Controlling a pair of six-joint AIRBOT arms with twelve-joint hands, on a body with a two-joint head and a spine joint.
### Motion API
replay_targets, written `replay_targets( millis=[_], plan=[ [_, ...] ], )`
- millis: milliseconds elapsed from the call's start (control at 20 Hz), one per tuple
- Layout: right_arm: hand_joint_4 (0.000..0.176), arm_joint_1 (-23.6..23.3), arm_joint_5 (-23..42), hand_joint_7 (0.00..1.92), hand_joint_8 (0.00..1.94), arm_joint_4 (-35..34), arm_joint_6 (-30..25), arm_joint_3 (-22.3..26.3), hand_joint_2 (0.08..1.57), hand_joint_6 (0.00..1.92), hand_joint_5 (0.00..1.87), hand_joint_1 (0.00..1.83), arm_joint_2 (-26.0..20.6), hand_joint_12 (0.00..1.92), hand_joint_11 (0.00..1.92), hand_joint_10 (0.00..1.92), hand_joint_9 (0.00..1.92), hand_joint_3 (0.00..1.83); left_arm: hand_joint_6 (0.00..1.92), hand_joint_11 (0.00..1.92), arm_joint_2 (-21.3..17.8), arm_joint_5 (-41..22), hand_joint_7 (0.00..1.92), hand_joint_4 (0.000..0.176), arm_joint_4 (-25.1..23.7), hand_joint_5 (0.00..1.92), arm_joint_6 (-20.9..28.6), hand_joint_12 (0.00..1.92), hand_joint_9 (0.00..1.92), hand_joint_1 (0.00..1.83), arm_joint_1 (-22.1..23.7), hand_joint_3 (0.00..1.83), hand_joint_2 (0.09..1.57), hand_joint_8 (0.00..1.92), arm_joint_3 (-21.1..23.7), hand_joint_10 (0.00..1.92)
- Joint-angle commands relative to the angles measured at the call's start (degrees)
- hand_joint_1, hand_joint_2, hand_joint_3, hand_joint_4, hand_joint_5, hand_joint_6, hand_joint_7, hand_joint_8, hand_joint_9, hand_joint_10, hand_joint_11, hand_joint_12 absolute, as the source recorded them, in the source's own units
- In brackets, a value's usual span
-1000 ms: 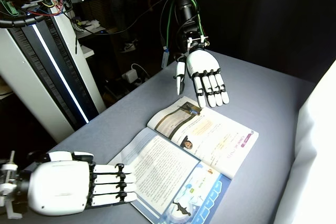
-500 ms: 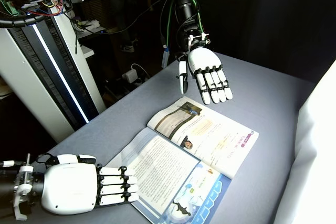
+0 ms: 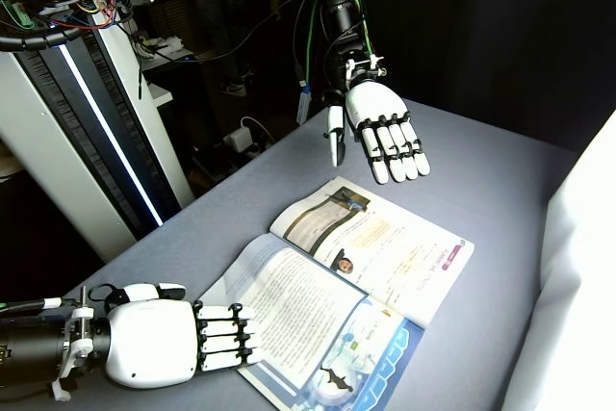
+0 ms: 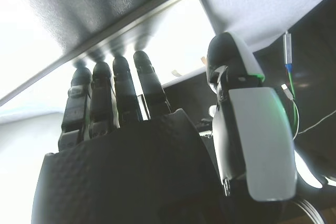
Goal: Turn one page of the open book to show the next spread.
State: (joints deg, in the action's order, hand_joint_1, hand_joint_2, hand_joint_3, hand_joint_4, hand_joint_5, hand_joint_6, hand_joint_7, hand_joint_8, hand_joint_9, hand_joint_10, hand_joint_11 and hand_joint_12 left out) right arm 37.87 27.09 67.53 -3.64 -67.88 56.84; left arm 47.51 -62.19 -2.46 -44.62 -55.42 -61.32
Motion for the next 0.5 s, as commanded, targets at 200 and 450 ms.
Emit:
replay_targets(
  millis=[200, 450],
  plan=[
    [0.000, -1.4, 3.4, 0.00, 0.00, -1.6, -0.4, -1.3, 1.22, 0.00, 0.00, 0.00, 2.4, 0.00, 0.00, 0.00, 0.00, 0.00, 0.00, 0.00, -1.0, -8.8, 0.00, 0.000, 1.9, 0.00, -0.2, 0.00, 0.00, 0.12, -0.5, 0.00, 1.40, 0.00, 0.4, 0.00],
    [0.000, -3.2, 4.6, 0.00, 0.00, -1.6, 0.1, -2.7, 1.20, 0.00, 0.00, 0.00, 4.9, 0.00, 0.00, 0.00, 0.00, 0.00, 0.00, 0.00, -1.1, -9.1, 0.00, 0.000, 2.0, 0.01, -0.3, 0.00, 0.00, 0.15, -0.5, 0.00, 1.40, 0.00, 0.4, 0.00]
  ],
)
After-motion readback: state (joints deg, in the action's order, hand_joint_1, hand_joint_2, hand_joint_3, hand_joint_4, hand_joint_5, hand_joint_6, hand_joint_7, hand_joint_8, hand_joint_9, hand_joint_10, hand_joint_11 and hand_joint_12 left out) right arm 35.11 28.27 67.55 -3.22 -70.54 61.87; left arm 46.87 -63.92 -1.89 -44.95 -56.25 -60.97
